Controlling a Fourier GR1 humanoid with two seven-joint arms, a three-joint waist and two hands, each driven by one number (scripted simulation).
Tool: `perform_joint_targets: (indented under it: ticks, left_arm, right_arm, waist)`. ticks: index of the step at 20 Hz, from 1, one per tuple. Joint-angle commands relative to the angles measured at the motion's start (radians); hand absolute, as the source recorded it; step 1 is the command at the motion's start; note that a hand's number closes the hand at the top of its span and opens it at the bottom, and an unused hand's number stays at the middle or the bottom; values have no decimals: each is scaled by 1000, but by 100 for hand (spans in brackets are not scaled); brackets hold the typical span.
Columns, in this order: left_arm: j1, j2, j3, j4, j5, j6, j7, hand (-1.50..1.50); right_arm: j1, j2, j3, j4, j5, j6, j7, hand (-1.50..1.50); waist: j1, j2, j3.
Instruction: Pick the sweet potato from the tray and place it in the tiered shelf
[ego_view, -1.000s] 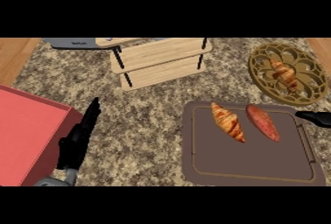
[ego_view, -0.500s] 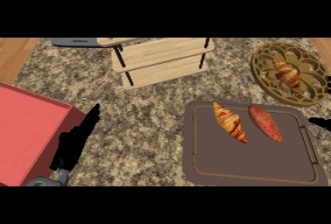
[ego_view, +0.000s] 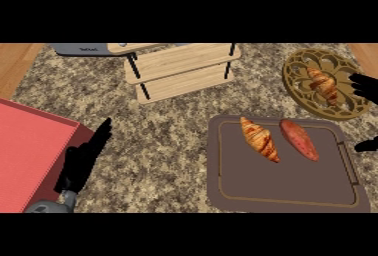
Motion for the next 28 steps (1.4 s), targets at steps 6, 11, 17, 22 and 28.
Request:
perform_joint_targets:
  ticks: [6,11,17,22,28]
  left_arm:
    - [-15,-5,-4,19,-15,-12,3,0]
    - [24,-21,-4,-35,-23,1,18,0]
    - [20,-41,16,-16,-48,-15,9,0]
    - [21,-43,60,-5,-41,-67,-9,0]
    - [-6,-92,92,84,-114,-68,-40,0]
  right_arm:
    - [-130,-153,245,-239,388,-70,290,-150]
    - [-126,-33,332,-353,500,-105,510,-150]
    - [-198,194,381,-307,529,-27,689,-150]
    - [-96,238,377,-321,608,-34,730,-150]
    - [-21,242,306,-443,658,56,790,-150]
  waist:
    - [11,0,-4]
    - [3,-2,0]
    - [9,2,1]
    - [-1,1,1]
    - [-8,1,1]
